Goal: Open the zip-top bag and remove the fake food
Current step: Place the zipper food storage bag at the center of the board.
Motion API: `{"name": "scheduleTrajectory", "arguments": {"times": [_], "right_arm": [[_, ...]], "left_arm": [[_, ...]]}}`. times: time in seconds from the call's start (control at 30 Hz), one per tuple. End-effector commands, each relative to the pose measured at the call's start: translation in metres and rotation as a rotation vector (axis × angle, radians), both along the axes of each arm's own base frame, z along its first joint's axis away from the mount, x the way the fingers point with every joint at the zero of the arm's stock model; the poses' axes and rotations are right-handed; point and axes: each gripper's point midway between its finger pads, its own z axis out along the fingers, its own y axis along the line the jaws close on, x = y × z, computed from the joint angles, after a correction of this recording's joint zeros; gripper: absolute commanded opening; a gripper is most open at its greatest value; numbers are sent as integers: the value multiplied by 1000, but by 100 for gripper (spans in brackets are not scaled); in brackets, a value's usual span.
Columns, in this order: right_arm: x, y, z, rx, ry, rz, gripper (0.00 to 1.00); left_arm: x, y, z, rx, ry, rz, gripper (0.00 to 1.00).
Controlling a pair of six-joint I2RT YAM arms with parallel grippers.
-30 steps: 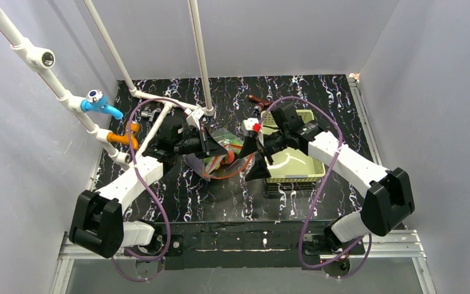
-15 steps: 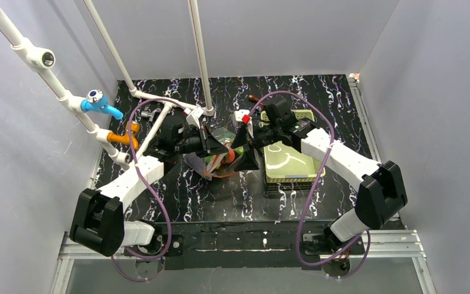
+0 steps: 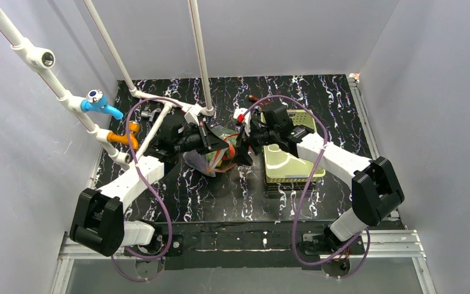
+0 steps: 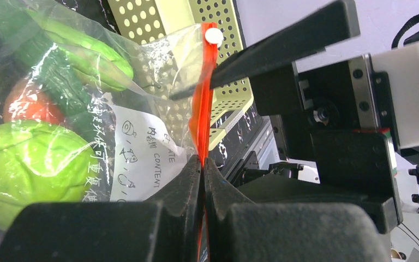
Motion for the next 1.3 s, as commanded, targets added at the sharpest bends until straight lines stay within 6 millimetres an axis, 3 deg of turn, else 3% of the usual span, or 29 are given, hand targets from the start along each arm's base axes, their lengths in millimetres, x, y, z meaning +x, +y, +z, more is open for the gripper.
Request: {"name": "scheduleTrajectory", "arguments": {"times": [0.0,0.2,0.33,0.47,0.73,0.87,0.9,1.03,1.13,1.27], "right_arm": [[29,7,4,29,-1,-144,100],[27,5,5,39,30,-116,100],[-13,-2,49,142,156,92,100],[-26,-15,72,223,183,186,100],[-17,-17,60,222,134,145,100],[-1,-19,56,183,90,48,100],[-4,-20,58,181,266,-54,100],[5,-26,51,151,244,-136,100],[2,-29,46,140,259,-141,100],[-5,-33,43,143,289,-120,100]], "left_arm": [[3,-6,13,-22,-40,-8,0],[7,-5,15,-10,-50,15,0],[13,2,12,31,-48,67,0],[18,5,9,50,-44,98,0],[22,7,14,62,-55,125,0],[21,6,12,70,-51,115,0],[20,5,11,70,-49,108,2],[15,0,7,67,-39,77,17],[11,-2,5,65,-36,52,29],[4,-1,4,69,-38,28,38]]}}
